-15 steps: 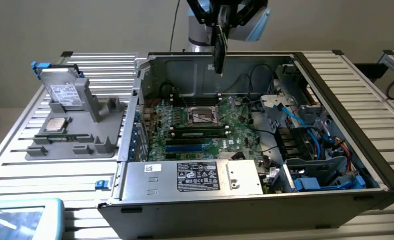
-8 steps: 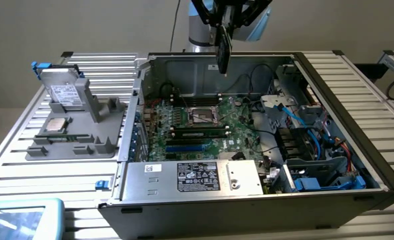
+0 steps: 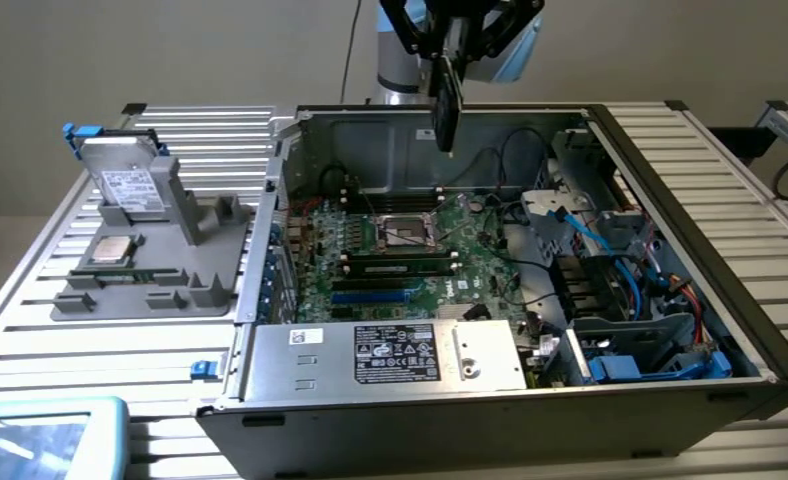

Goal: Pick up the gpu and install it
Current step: 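Pick up the gpu and move the gpu toward the slot, then insert the gpu into the slot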

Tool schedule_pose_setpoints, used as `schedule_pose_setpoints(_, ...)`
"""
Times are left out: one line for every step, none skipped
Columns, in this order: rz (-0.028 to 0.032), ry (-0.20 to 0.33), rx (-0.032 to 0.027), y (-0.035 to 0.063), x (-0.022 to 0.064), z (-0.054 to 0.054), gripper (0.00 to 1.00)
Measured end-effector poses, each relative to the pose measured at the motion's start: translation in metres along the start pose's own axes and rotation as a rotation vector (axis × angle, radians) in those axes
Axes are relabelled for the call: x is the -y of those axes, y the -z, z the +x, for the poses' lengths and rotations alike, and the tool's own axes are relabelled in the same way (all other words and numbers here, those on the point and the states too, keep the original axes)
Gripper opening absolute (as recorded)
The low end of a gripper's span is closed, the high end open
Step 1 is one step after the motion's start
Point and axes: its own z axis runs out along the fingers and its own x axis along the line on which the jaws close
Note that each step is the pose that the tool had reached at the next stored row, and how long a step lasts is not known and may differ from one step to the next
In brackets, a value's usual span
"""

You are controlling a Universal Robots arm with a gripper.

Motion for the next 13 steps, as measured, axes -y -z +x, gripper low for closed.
schedule_pose_setpoints(0.0001, 0.0, 0.0, -0.0018, 0.0002, 0.0, 0.27)
schedule_pose_setpoints(0.0001, 0.0, 0.0, -0.0036, 0.0004, 0.0, 0.27)
schedule_pose_setpoints(0.0, 0.0, 0.0, -0.0054, 0.0005, 0.0, 0.27)
schedule_pose_setpoints(0.0, 0.0, 0.0, -0.0072, 0.0007, 0.0, 0.27)
schedule_pose_setpoints(0.0001, 0.0, 0.0, -0.009, 0.0009, 0.0, 0.27)
schedule_pose_setpoints(0.0, 0.0, 0.0, -0.0108, 0.0011, 0.0, 0.27)
schedule_pose_setpoints(0.0, 0.0, 0.0, -0.0125, 0.0013, -0.001, 0.27)
schedule_pose_setpoints(0.0001, 0.0, 0.0, -0.0134, 0.0013, -0.001, 0.27)
schedule_pose_setpoints(0.0001, 0.0, -0.0001, -0.0134, 0.0013, -0.001, 0.27)
schedule_pose_setpoints(0.0002, 0.0, -0.0001, -0.0134, 0.0013, -0.001, 0.27)
schedule_pose_setpoints(0.0002, 0.0, 0.0, -0.0134, 0.0013, -0.001, 0.27)
schedule_pose_setpoints(0.0002, 0.0, 0.0, -0.0134, 0.0014, -0.001, 0.27)
schedule_pose_setpoints(0.0001, 0.0, 0.0, -0.0134, 0.0014, -0.001, 0.27)
